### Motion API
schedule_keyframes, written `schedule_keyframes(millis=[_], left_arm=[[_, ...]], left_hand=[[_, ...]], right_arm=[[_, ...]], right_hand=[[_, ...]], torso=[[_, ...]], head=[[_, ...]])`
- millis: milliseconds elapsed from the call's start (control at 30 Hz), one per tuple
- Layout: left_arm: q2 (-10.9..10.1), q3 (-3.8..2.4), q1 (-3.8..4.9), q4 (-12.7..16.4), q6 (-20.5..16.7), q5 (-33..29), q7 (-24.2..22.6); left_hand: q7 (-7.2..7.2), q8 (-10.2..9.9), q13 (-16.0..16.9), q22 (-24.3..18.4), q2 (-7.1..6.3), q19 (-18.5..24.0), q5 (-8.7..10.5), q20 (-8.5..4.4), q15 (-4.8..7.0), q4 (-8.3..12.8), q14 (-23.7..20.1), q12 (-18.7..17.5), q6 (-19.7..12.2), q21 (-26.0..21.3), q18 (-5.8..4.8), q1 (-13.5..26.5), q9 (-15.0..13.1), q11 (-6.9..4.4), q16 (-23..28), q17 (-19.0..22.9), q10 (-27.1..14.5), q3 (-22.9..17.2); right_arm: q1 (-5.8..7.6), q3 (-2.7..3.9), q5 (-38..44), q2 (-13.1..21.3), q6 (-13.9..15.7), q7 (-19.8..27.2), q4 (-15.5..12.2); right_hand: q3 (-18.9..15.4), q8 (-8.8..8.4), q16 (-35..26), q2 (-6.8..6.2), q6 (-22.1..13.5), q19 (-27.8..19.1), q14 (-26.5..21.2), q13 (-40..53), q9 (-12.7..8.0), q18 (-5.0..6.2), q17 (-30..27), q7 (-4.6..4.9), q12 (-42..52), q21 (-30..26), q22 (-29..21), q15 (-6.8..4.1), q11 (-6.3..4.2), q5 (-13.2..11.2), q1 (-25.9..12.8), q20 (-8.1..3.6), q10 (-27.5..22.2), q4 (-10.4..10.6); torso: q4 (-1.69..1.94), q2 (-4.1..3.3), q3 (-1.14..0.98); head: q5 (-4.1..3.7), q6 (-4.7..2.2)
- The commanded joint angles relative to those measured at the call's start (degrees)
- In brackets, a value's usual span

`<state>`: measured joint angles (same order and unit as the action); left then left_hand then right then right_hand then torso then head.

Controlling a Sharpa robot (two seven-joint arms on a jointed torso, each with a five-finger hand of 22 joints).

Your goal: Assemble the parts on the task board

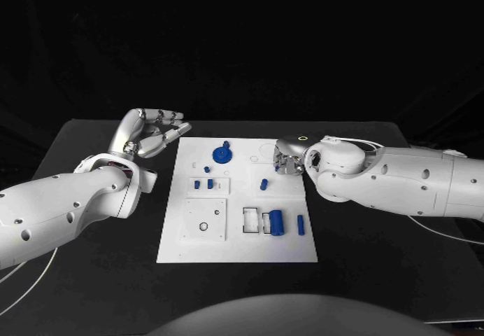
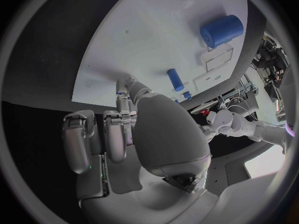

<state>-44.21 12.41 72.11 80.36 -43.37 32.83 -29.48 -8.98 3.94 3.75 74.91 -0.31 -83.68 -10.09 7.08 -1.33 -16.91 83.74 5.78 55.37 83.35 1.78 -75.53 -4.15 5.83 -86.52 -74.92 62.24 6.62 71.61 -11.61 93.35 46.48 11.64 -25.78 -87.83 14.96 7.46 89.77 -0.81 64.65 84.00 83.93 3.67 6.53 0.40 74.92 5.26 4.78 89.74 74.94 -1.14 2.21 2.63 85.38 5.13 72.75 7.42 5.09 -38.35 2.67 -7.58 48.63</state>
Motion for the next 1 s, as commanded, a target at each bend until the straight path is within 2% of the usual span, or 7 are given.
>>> schedule_keyframes(millis=[33, 500, 1000], left_arm=[[0.04, -0.04, -0.01, 0.05, 0.73, 0.24, -0.19], [0.01, -0.03, -0.01, 0.00, 0.77, 0.27, -0.09], [0.09, -0.02, -0.01, -0.28, 0.80, 0.28, 0.01]], left_hand=[[-0.08, -0.06, -0.03, 12.80, 0.65, -2.54, -0.25, 0.13, -0.10, 0.21, 4.95, 0.24, 0.51, -0.14, -0.20, 0.08, -0.08, -0.15, 0.36, -10.99, 0.42, 0.25], [-0.07, -0.06, -0.03, 12.76, 0.78, -2.44, -0.26, 0.13, -0.09, 0.20, 4.92, 0.28, 0.52, -0.30, -0.16, 0.03, -0.08, -0.16, 0.43, -10.91, 0.49, 0.31], [-0.07, -0.07, -0.03, 12.69, 0.83, -2.31, -0.26, 0.13, -0.09, 0.20, 4.83, 0.28, 0.52, -0.53, -0.11, 0.02, -0.07, -0.16, 0.65, -10.66, 0.50, 0.34]], right_arm=[[-0.05, -0.04, -0.67, 0.15, 1.78, 1.08, -0.42], [0.06, 0.05, -1.37, 0.83, 4.44, 1.92, -1.58], [1.01, 0.18, -1.49, 1.95, 5.80, 2.59, -3.37]], right_hand=[[0.28, 0.12, 0.23, 0.50, 1.21, 6.00, 6.07, -0.12, 0.84, -0.40, 15.08, -0.20, -0.44, 0.26, 15.06, 0.02, 0.11, 0.38, -0.20, 0.00, 0.40, -0.05], [0.37, -0.03, 0.23, 0.44, 1.08, 6.00, 6.07, -0.18, 0.97, -0.40, 15.08, 0.06, -0.90, 0.26, 15.06, 0.34, 0.39, 0.41, -0.36, 0.21, 0.29, -0.08], [0.46, -0.05, 0.23, 0.48, 1.09, 6.00, 6.07, -0.19, 1.04, -0.40, 15.08, 0.17, -1.03, 0.26, 15.06, 0.48, 0.51, 0.42, -0.37, 0.31, 0.28, -0.09]], torso=[[-0.01, -0.02, -0.01], [0.00, 0.02, 0.02], [-0.02, 0.01, -0.02]], head=[[-0.03, 0.01], [0.01, 0.11], [0.10, 0.04]])
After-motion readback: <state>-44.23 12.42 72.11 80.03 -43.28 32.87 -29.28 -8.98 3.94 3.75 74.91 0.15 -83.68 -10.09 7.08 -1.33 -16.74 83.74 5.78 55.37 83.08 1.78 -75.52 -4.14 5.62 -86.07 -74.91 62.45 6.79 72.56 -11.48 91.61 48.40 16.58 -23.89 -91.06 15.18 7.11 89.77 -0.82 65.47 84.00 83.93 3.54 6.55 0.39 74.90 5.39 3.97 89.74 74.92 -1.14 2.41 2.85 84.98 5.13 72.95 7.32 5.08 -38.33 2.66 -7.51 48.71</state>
